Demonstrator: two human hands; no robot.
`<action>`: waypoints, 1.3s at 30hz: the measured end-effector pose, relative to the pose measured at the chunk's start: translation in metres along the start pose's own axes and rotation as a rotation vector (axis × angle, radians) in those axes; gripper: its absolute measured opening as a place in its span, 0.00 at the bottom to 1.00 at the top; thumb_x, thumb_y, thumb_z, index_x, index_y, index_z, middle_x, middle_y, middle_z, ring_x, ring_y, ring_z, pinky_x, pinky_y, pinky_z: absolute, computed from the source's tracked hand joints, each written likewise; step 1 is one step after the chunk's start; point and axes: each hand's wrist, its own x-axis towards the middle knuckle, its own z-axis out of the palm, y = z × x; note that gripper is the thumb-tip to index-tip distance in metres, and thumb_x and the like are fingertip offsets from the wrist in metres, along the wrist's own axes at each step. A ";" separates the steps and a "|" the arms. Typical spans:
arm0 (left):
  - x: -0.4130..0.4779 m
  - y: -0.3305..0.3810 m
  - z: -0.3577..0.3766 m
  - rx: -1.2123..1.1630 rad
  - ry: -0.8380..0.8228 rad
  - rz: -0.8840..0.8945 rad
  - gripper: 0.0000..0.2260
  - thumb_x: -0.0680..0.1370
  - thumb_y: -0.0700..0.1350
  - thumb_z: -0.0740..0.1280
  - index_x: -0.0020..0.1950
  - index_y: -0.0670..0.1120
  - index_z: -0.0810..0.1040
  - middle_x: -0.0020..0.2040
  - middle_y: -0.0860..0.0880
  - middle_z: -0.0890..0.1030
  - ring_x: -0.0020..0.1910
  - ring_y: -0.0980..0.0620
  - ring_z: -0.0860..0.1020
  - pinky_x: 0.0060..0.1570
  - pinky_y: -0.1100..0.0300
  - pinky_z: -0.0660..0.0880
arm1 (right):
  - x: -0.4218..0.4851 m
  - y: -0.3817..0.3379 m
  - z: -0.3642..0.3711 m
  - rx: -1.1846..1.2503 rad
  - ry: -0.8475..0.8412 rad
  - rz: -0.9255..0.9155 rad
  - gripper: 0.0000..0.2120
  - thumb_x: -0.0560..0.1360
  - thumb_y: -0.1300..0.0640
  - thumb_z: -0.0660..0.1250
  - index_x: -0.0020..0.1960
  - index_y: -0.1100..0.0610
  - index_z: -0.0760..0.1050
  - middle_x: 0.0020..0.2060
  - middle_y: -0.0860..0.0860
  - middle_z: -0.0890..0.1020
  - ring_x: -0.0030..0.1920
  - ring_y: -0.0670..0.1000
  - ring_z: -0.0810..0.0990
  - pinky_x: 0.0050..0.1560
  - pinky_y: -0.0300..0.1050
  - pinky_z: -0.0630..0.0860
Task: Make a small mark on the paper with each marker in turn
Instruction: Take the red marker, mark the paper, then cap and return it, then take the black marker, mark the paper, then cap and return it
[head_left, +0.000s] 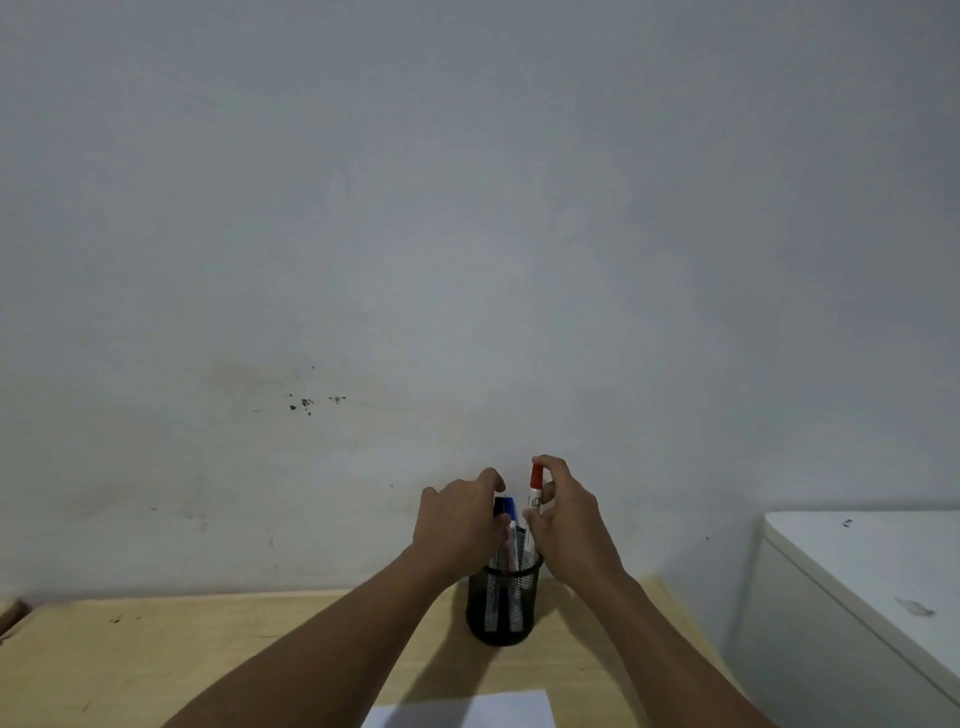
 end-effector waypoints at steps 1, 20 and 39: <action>0.001 0.000 0.002 -0.004 0.008 -0.003 0.15 0.80 0.50 0.64 0.66 0.52 0.69 0.59 0.51 0.83 0.58 0.48 0.79 0.56 0.49 0.69 | 0.000 0.002 0.002 -0.009 -0.013 0.007 0.25 0.77 0.63 0.68 0.69 0.44 0.66 0.51 0.49 0.79 0.47 0.50 0.80 0.46 0.48 0.81; 0.003 -0.009 0.015 -0.201 0.061 -0.126 0.16 0.76 0.47 0.70 0.53 0.54 0.63 0.43 0.54 0.81 0.40 0.51 0.78 0.50 0.48 0.76 | -0.006 0.001 0.017 -0.285 -0.120 0.015 0.19 0.82 0.55 0.57 0.73 0.49 0.67 0.63 0.52 0.77 0.62 0.53 0.77 0.54 0.47 0.75; -0.073 0.010 -0.169 -0.967 0.514 -0.245 0.06 0.75 0.46 0.74 0.51 0.49 0.82 0.46 0.52 0.84 0.47 0.54 0.82 0.46 0.58 0.77 | -0.058 -0.117 -0.065 0.337 0.060 0.092 0.30 0.74 0.37 0.69 0.70 0.53 0.72 0.57 0.51 0.79 0.54 0.50 0.80 0.48 0.41 0.77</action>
